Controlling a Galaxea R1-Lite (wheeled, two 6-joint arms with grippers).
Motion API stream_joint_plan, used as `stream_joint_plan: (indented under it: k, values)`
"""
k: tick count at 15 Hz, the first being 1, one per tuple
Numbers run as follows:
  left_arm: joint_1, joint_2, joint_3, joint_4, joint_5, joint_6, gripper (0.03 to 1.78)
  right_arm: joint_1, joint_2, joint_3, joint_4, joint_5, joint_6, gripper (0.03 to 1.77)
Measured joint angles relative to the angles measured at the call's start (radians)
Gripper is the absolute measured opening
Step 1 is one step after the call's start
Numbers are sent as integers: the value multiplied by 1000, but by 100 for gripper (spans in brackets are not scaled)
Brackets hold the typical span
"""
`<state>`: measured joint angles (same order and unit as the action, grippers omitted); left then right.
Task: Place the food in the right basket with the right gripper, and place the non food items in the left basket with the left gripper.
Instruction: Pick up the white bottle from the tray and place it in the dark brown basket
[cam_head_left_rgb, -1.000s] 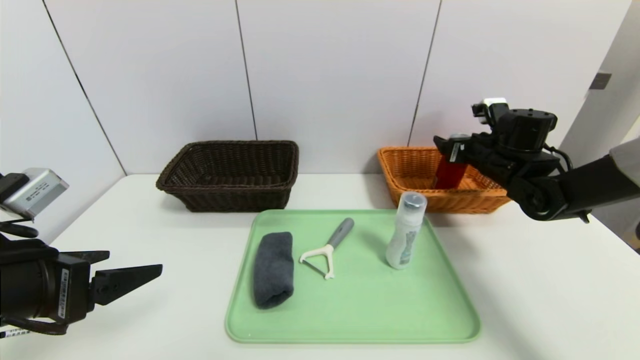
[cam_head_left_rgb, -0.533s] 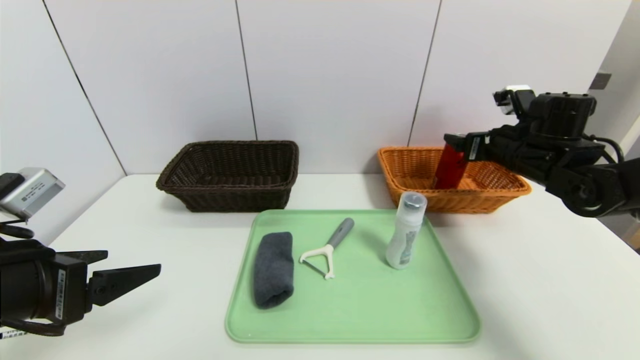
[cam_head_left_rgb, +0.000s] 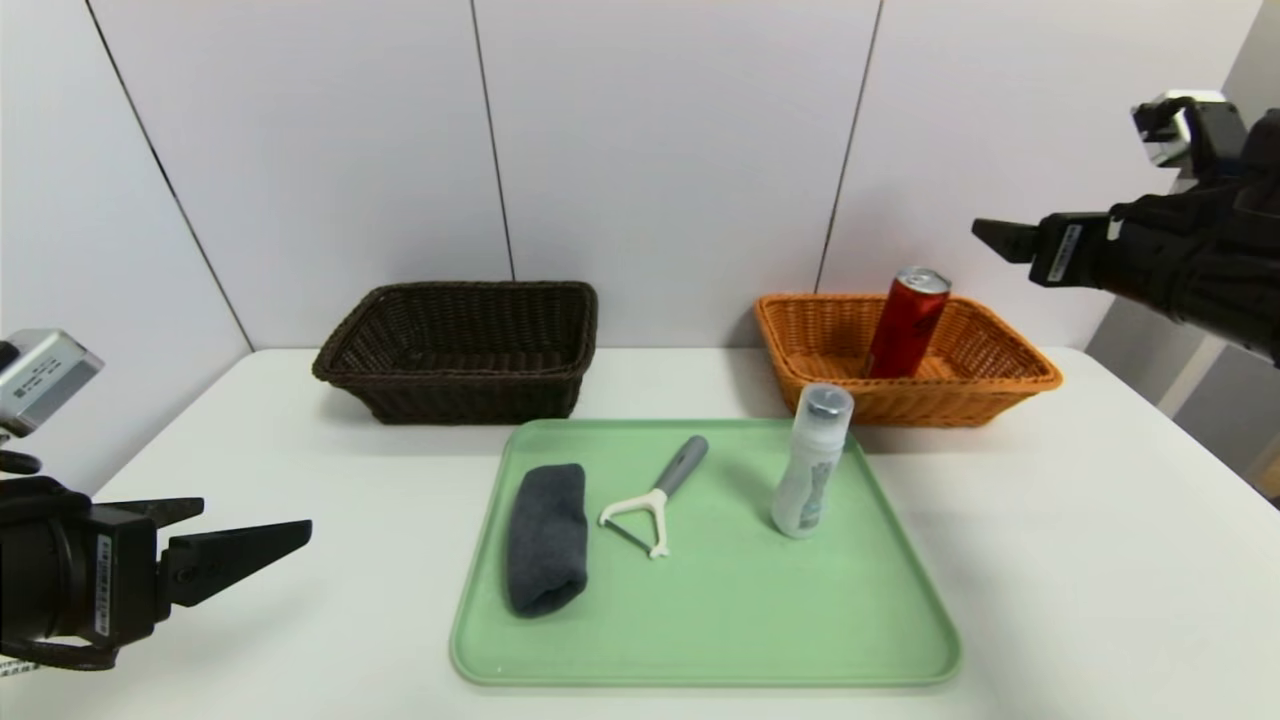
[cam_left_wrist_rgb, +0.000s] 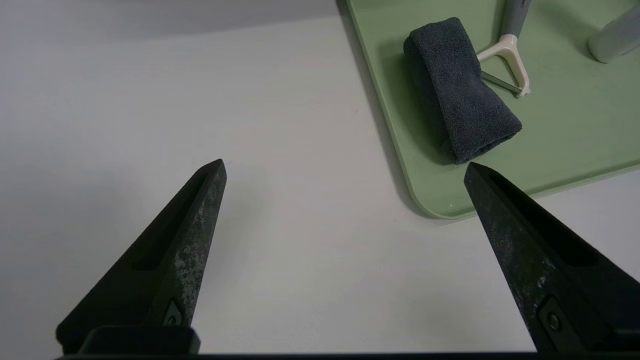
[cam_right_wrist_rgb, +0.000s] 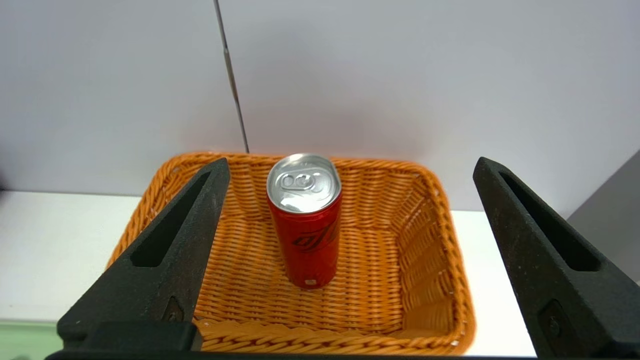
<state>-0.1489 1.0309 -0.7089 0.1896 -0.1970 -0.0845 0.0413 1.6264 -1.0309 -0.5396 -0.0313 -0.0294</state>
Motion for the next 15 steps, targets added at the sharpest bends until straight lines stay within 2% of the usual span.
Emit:
stream_joint_plan:
  k: [7,15]
  values:
    - [2,-11,-4,-61,-1,-13,169,-24,-200,2,231,7,-1,169]
    - [-2,-14,-10,-63,-13,2,169,-18,-443,73,543,7,-2,169]
